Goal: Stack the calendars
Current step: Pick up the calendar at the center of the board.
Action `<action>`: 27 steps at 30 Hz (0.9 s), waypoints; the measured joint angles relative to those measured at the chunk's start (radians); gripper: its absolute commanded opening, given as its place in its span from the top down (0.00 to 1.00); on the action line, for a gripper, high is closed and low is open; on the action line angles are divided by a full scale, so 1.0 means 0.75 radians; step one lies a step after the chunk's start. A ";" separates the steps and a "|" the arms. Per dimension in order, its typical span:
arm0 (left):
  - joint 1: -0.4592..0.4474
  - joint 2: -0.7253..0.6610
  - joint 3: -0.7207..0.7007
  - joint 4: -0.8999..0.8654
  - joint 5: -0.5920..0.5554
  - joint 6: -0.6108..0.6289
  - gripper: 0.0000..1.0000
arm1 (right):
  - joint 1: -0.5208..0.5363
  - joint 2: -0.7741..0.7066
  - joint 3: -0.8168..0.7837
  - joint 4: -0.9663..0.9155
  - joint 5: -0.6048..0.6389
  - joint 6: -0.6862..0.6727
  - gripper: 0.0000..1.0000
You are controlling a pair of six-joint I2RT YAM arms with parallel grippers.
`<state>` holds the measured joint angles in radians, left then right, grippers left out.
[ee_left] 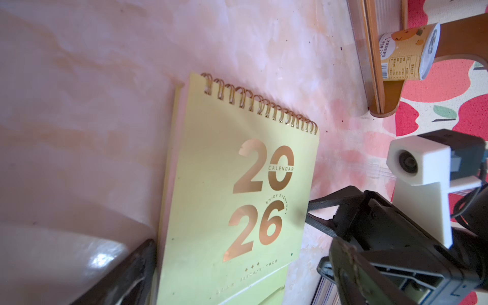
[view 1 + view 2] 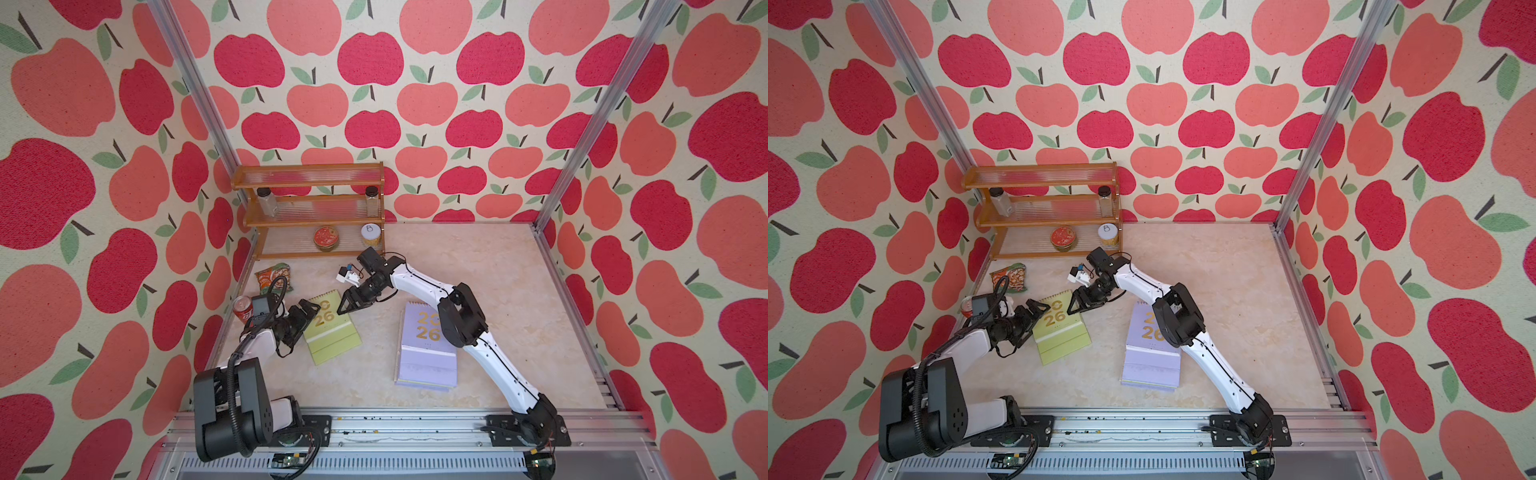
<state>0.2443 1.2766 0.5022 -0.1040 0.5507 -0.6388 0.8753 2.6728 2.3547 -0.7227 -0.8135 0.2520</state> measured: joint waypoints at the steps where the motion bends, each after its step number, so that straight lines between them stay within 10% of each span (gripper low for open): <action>1: -0.006 -0.014 0.000 0.004 -0.005 -0.006 0.00 | -0.003 0.000 -0.004 0.008 -0.006 0.008 0.36; 27: -0.083 -0.020 0.018 0.205 0.280 -0.092 0.15 | -0.022 0.005 -0.083 0.158 -0.140 0.070 0.36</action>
<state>0.1822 1.2613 0.5159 0.0502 0.7609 -0.7078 0.8589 2.6766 2.2921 -0.6041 -0.9184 0.3046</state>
